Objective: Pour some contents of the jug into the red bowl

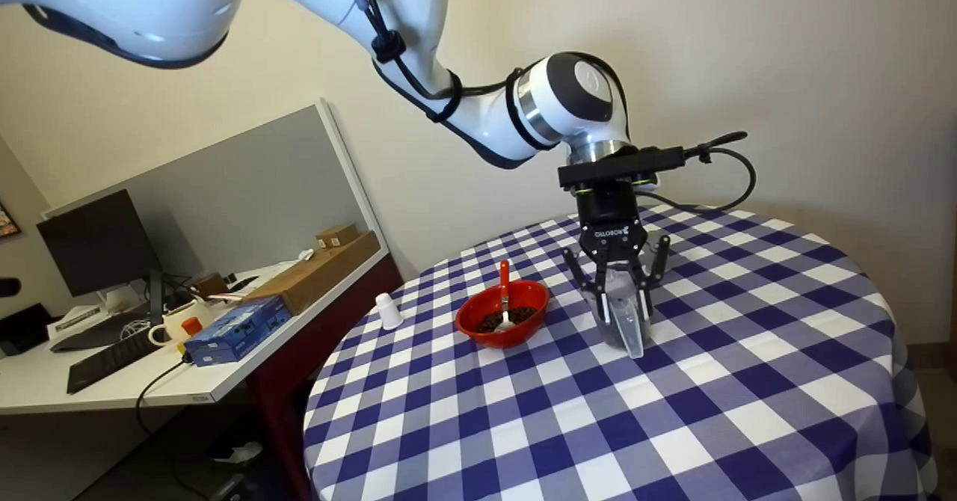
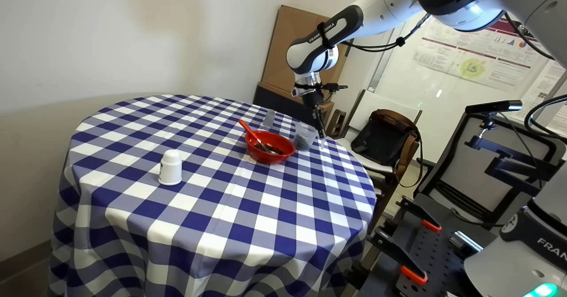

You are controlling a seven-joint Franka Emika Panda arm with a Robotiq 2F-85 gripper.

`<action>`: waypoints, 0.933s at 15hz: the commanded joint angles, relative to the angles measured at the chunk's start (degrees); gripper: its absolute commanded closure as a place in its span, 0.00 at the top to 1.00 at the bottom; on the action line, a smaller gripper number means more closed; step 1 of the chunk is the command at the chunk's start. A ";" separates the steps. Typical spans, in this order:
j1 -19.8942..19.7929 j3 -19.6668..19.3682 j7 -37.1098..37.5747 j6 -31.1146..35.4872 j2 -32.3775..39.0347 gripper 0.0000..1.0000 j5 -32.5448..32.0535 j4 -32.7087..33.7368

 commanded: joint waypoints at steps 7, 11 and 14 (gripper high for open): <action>0.06 2.05 2.26 -2.55 -11.00 1.00 4.52 -2.92; 2.59 2.73 14.60 -4.36 -19.82 1.00 9.97 -7.64; 7.11 2.92 22.19 -0.79 -26.62 1.00 8.41 -16.66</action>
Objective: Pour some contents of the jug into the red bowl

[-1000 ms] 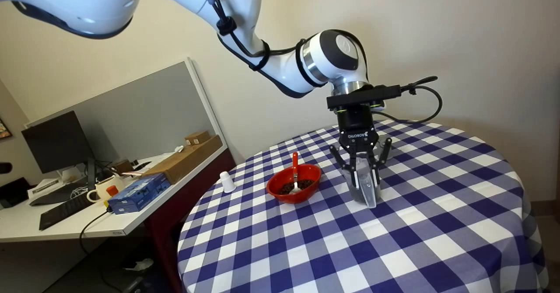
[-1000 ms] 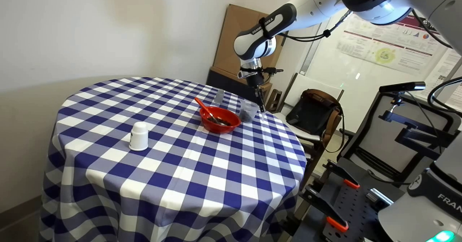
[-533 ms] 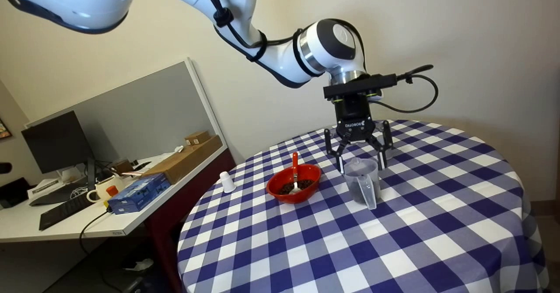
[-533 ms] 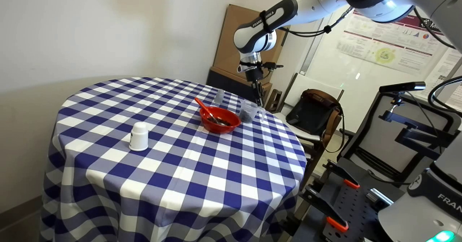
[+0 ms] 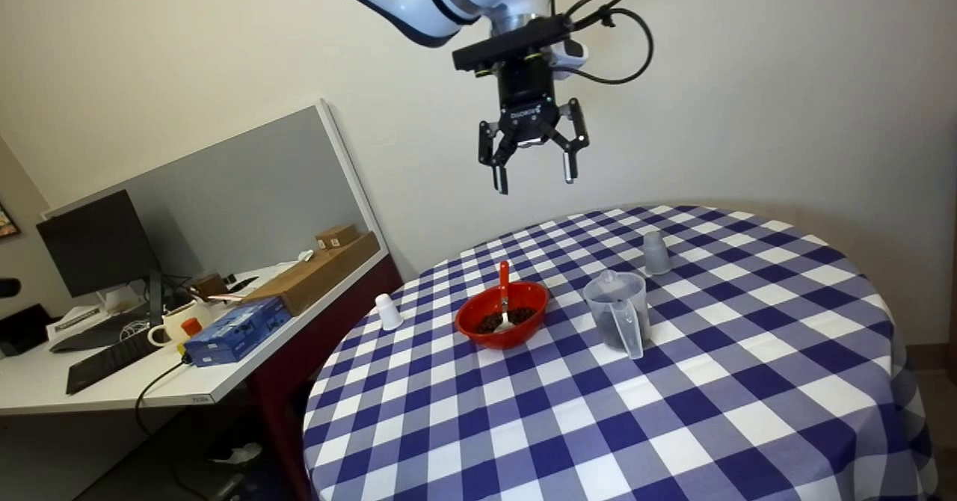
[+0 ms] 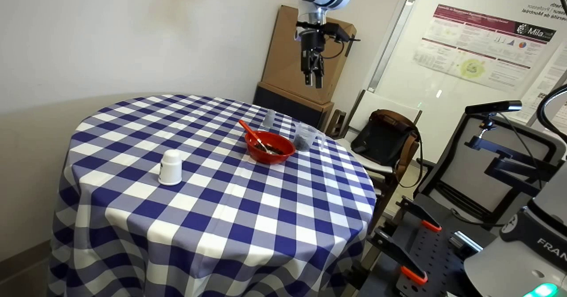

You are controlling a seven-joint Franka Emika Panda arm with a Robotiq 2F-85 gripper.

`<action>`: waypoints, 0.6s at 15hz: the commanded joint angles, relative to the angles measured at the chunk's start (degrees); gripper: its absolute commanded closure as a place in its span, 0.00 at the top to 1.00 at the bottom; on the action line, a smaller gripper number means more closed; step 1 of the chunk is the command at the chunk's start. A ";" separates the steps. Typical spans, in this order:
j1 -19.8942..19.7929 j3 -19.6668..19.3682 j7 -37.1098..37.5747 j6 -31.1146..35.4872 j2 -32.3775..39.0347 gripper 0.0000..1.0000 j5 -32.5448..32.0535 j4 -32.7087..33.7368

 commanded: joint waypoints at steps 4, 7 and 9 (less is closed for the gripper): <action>9.95 0.93 11.82 7.80 -13.54 1.00 -4.53 -22.25; 11.91 2.67 11.78 13.53 -18.61 1.00 -4.46 -31.15; 12.21 2.45 11.73 10.46 -13.94 1.00 -4.06 -25.24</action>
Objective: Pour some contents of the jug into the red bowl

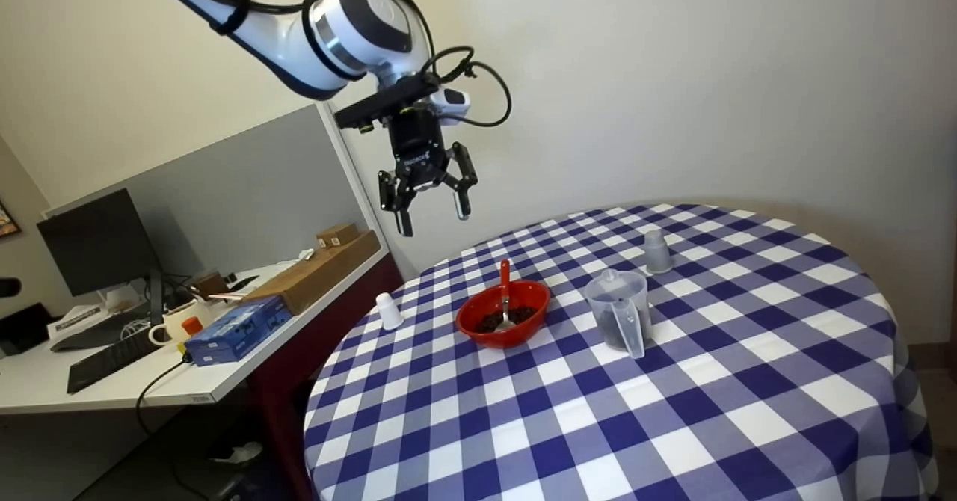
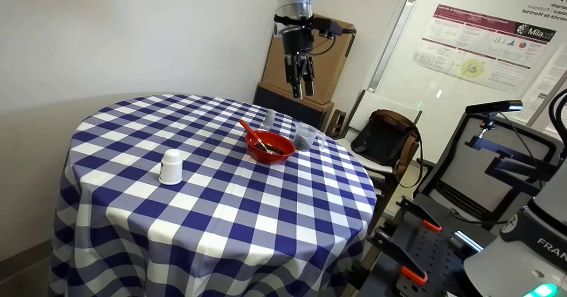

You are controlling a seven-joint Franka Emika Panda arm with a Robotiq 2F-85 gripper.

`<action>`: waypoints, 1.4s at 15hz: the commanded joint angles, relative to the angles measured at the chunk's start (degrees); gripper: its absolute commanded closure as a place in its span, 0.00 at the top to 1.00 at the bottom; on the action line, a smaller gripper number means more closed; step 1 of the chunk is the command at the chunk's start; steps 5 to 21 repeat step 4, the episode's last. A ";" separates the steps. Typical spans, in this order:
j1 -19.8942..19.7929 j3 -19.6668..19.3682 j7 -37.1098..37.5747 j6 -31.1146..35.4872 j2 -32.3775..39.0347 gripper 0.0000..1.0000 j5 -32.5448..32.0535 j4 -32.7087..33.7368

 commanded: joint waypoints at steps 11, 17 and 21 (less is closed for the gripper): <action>-0.11 0.20 0.01 1.15 -2.88 1.00 0.02 -3.56; -0.11 0.20 0.01 1.15 -2.88 1.00 0.02 -3.56; -0.11 0.20 0.01 1.15 -2.88 1.00 0.02 -3.56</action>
